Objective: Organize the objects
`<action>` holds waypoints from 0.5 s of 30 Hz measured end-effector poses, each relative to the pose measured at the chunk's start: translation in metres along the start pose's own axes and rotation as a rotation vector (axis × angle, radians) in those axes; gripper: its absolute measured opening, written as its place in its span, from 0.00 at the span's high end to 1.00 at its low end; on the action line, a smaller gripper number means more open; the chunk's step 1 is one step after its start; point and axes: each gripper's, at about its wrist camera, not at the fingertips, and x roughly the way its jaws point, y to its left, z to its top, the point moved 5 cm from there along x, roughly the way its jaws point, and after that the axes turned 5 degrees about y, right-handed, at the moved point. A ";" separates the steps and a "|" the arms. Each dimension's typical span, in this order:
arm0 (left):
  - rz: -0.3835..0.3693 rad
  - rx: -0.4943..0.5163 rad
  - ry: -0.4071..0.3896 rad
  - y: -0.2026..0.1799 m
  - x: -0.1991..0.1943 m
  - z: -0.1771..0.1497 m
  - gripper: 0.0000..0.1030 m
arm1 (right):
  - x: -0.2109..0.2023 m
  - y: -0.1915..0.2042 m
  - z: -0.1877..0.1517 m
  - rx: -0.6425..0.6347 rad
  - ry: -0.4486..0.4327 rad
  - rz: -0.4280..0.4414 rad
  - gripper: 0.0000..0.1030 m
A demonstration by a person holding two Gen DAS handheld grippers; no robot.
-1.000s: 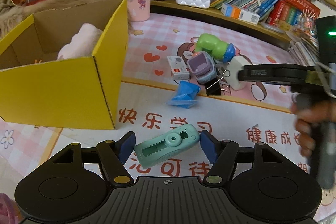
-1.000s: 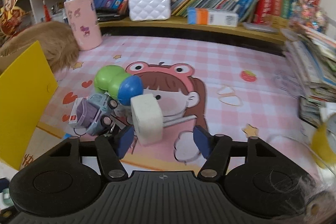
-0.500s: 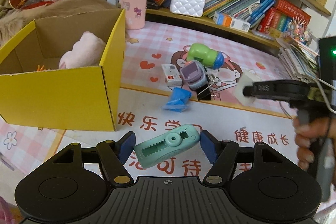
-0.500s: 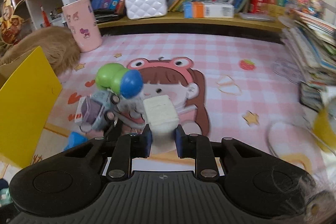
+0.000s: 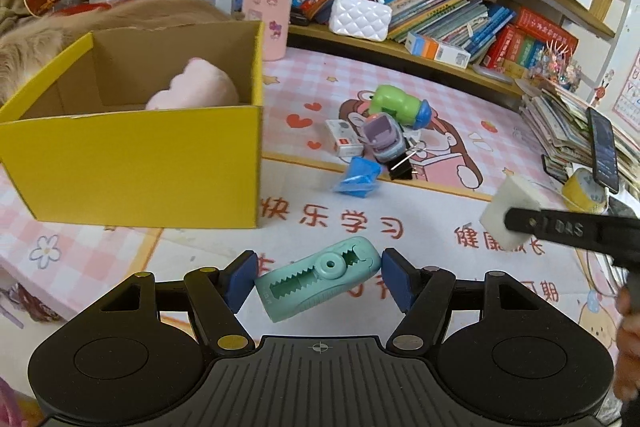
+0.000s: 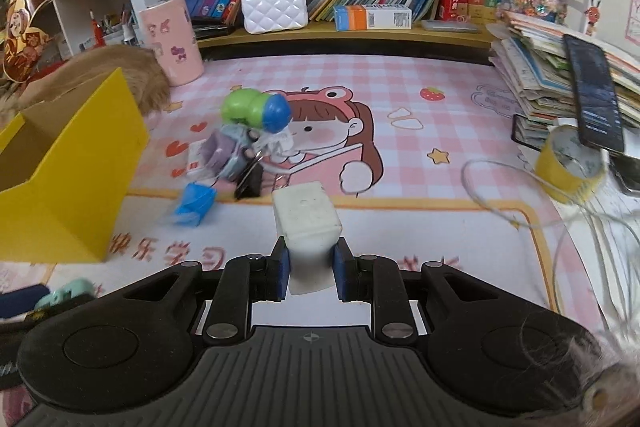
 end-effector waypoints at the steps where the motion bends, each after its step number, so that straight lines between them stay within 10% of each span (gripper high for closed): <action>1: -0.002 0.000 -0.003 0.004 -0.003 -0.001 0.34 | -0.006 0.004 -0.005 0.004 -0.002 -0.003 0.81; 15: -0.018 -0.009 -0.035 0.072 -0.045 -0.019 0.34 | -0.051 0.086 -0.051 -0.012 0.013 0.015 0.82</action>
